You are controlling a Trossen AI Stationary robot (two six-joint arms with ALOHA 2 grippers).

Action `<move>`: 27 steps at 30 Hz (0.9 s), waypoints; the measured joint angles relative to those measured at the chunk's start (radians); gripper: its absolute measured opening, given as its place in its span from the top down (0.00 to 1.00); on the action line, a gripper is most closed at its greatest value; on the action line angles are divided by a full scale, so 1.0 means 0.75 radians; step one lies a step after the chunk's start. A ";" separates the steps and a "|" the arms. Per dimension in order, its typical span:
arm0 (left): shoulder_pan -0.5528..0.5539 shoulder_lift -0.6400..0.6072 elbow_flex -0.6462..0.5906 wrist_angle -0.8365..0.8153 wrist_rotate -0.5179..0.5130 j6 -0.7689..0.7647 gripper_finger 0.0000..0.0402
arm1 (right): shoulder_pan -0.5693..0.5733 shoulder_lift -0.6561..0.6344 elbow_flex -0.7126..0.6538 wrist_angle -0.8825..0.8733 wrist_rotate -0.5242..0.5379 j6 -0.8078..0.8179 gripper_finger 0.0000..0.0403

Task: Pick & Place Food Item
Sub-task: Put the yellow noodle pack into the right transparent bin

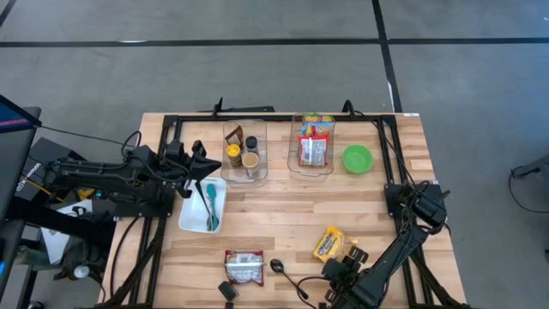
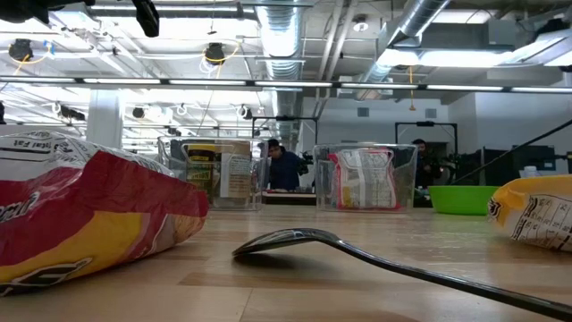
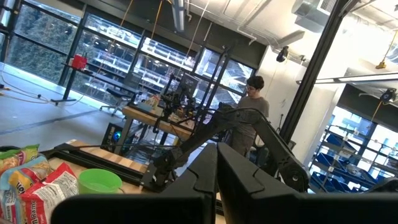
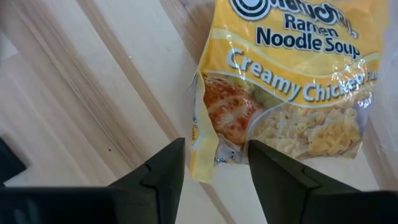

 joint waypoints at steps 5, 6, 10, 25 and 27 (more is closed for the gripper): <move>0.000 0.000 0.000 0.000 0.000 0.000 0.99 | -0.001 0.000 0.000 0.005 -0.005 0.002 0.58; 0.000 0.000 0.000 0.000 0.000 0.000 0.99 | -0.001 0.003 0.000 0.007 -0.005 0.002 0.58; 0.000 0.000 0.000 0.000 0.000 0.000 0.99 | 0.007 0.036 -0.001 0.008 -0.004 0.006 0.58; 0.000 0.000 0.000 0.000 0.000 0.000 0.99 | 0.009 0.066 0.000 -0.083 -0.005 0.115 0.70; 0.000 0.000 0.000 0.001 0.000 0.000 0.99 | 0.009 0.066 0.000 -0.088 -0.005 0.115 0.74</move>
